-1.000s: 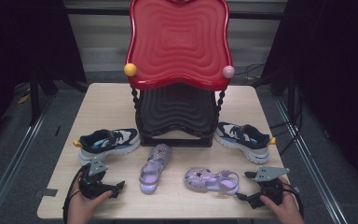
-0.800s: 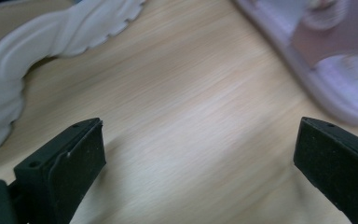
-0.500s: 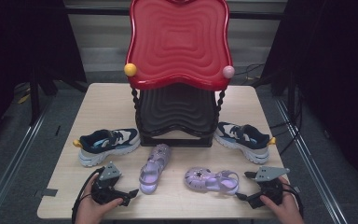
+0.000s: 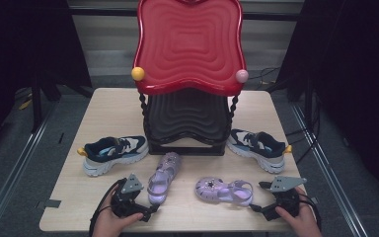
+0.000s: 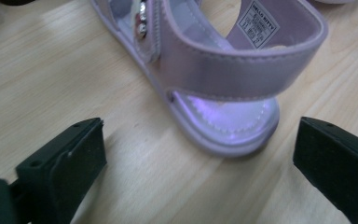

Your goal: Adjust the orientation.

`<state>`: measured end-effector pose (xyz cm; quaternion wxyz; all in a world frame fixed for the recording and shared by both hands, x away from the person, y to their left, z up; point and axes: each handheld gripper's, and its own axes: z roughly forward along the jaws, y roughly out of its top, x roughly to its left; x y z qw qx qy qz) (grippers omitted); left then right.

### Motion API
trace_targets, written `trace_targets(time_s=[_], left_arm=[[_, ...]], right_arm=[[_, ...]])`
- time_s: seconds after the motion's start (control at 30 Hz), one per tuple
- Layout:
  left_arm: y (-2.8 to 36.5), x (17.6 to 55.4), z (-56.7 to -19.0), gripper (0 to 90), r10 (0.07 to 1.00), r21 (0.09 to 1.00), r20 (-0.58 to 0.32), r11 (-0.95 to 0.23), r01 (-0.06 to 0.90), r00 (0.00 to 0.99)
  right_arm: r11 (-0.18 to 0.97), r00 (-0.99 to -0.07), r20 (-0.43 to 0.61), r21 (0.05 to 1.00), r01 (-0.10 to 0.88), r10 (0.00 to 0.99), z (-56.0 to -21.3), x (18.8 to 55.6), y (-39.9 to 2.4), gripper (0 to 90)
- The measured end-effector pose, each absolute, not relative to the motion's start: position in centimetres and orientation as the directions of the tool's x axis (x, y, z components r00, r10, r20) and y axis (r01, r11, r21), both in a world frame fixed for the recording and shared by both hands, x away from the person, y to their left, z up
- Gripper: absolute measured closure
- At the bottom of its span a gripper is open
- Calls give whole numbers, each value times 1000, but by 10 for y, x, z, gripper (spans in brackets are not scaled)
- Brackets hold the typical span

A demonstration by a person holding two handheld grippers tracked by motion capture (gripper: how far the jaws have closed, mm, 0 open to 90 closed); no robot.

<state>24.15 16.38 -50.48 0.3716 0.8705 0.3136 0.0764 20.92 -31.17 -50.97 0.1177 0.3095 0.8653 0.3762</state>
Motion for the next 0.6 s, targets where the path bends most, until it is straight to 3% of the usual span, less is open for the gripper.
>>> trace_targets(time_s=[0.17,0.6], left_arm=[[153,239,-507,0,585,690,-22,-578,436,811],[146,241,-508,2,606,696,-18,-563,445,795]], right_arm=[[525,-781,29,724,447,624,-510,209,-312,118],[525,-781,29,724,447,624,-510,209,-312,118]])
